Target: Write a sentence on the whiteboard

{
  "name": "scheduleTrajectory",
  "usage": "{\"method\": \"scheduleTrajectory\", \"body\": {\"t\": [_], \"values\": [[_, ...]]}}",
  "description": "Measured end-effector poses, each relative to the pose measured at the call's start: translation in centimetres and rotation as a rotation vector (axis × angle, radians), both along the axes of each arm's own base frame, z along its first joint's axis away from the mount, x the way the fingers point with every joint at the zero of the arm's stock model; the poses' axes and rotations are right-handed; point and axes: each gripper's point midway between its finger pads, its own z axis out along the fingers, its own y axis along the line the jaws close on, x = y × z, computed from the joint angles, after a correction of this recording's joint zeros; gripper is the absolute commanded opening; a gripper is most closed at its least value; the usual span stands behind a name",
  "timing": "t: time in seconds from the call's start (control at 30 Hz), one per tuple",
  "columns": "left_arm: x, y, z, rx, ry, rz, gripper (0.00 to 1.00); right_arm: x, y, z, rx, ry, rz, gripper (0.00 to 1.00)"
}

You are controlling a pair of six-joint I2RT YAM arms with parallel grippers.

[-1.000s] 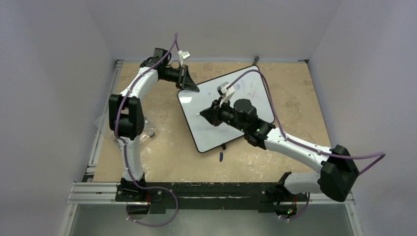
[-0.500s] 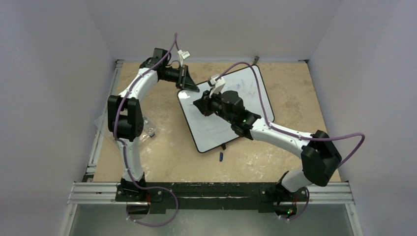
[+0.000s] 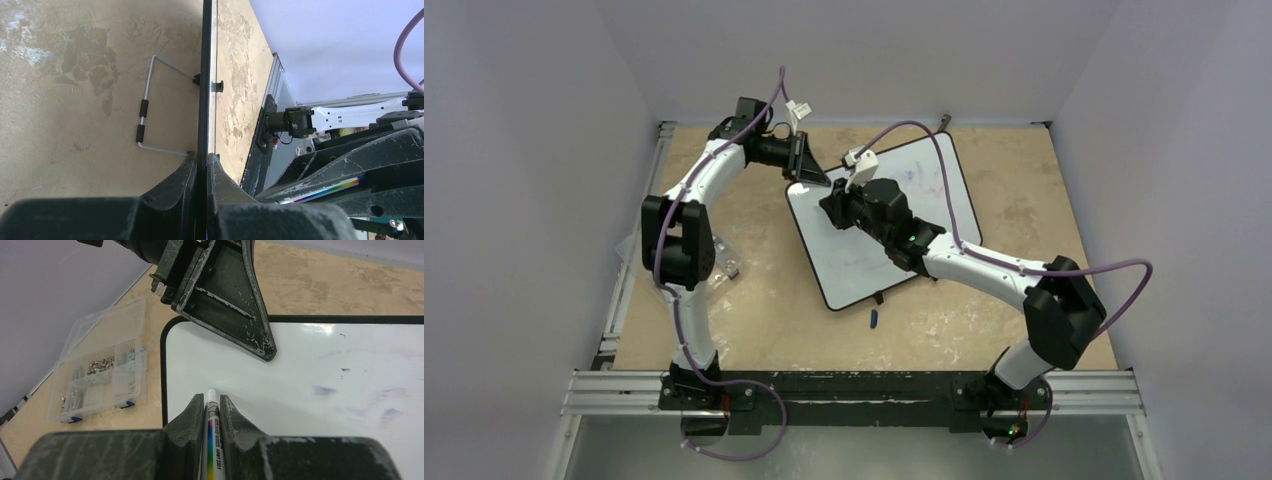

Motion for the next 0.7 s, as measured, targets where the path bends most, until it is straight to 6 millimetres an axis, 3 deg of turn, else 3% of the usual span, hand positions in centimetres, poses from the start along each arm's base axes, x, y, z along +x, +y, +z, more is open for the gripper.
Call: {"method": "scheduleTrajectory", "body": {"t": [0.7], "values": [[-0.07,0.03,-0.16,0.0,-0.01,0.002,0.0,0.18,-0.26,-1.03,-0.023,0.018,-0.018,0.0]]}}
